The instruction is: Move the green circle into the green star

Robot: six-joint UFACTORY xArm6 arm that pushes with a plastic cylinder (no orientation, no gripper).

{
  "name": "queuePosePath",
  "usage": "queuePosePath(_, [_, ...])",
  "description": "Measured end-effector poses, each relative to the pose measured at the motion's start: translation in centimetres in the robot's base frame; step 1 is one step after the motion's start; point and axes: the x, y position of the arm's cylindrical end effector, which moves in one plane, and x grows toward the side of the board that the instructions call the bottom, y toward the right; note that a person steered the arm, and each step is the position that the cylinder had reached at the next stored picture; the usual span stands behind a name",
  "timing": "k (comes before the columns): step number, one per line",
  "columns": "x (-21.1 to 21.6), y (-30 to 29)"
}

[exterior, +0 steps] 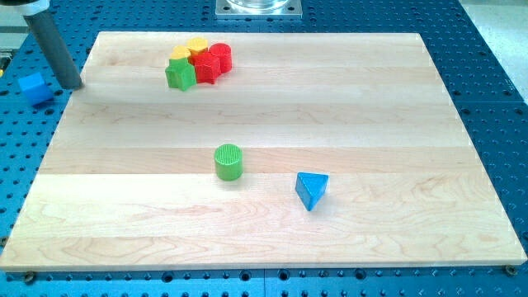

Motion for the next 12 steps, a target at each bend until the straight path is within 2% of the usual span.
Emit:
queuePosePath(1, [5.1, 5.0])
queuePosePath(2, [10.5, 14.7])
queuePosePath(3, [11.0, 25.2])
queuePosePath(4, [14.1, 39.1])
queuePosePath(5, [21.8, 46.8])
queuePosePath(6, [21.4, 40.6])
queuePosePath(7, [20.1, 31.4])
queuePosePath(8, [19.8, 29.3])
queuePosePath(9, [16.6, 23.9])
queuePosePath(10, [10.9, 18.7])
queuePosePath(11, [12.2, 23.2])
queuePosePath(12, [7.2, 23.6])
